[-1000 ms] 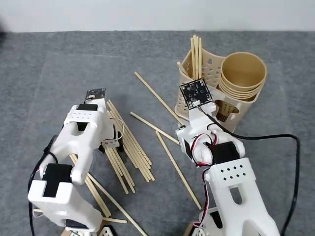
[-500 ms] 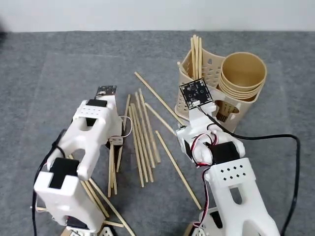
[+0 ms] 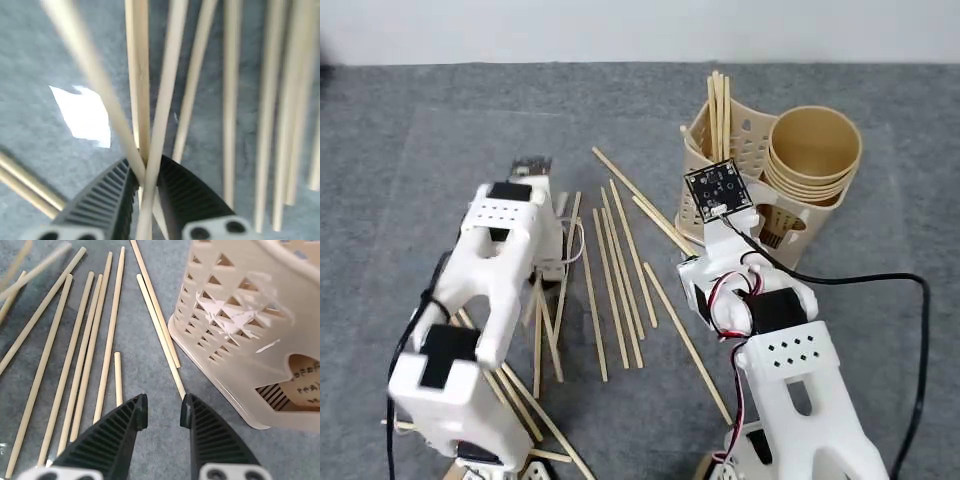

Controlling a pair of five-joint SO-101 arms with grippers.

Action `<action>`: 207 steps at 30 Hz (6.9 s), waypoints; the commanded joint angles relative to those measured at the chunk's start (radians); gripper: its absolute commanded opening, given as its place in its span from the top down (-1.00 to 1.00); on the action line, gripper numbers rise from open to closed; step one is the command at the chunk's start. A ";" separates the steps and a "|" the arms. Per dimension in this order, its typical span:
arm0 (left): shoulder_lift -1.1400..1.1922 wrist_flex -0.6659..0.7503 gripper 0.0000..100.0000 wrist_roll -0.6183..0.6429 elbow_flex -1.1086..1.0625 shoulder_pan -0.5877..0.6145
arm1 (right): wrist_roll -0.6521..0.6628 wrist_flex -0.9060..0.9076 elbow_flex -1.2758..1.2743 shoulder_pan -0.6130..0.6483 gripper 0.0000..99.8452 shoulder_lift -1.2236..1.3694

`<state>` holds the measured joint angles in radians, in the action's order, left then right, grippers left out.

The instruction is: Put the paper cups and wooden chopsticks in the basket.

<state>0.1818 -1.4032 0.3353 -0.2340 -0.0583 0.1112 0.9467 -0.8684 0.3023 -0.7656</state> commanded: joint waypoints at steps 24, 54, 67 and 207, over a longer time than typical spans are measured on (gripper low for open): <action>-0.336 -0.147 0.98 -0.146 0.464 -0.060 | -0.003 0.209 -0.115 0.004 0.76 -0.518; -0.333 0.077 0.98 -0.054 0.863 -0.330 | -0.005 0.139 -0.244 -0.252 0.76 -0.667; -0.328 0.351 0.98 -0.005 0.819 -0.419 | -0.005 0.079 -0.244 -0.332 0.94 -0.667; -0.919 -0.158 0.59 -0.175 0.088 -0.115 | -0.005 0.278 0.074 -0.157 0.93 -0.542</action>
<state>-0.6268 -1.5566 0.1834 -0.0621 -0.2071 0.1112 1.1676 -0.9344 0.0752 -1.3917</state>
